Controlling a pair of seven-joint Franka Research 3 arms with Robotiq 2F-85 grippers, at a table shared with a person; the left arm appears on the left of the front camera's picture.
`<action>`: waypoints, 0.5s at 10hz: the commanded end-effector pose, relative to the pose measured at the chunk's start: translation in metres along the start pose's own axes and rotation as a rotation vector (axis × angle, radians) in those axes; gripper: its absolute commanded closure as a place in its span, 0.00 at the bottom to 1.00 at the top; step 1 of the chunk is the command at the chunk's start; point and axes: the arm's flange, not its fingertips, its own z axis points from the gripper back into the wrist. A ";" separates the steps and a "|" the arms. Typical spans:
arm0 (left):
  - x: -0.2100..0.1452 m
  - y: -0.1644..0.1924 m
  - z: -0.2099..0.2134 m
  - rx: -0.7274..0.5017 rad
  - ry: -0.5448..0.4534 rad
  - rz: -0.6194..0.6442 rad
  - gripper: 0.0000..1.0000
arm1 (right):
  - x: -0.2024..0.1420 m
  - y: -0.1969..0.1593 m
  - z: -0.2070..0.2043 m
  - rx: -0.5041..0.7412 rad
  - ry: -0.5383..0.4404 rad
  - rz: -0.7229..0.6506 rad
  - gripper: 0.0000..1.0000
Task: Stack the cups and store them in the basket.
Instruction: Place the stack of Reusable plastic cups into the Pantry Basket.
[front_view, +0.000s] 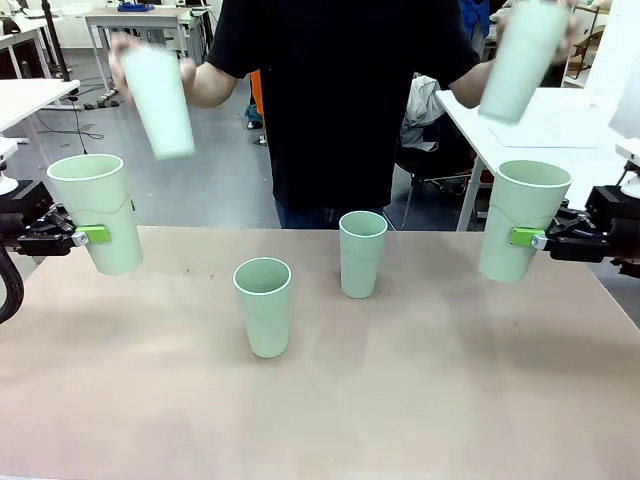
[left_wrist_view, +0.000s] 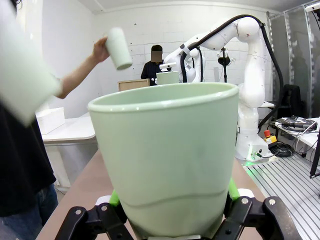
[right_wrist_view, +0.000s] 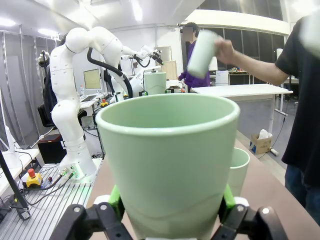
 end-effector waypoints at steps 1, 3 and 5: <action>0.005 0.000 -0.002 0.002 0.000 -0.003 0.15 | 0.001 -0.001 -0.001 -0.006 0.009 0.005 0.14; 0.005 0.000 -0.002 0.002 0.000 -0.003 0.15 | 0.001 -0.001 -0.001 -0.006 0.009 0.005 0.14; 0.005 0.000 -0.002 0.002 0.000 -0.003 0.15 | 0.001 -0.001 -0.001 -0.006 0.009 0.005 0.14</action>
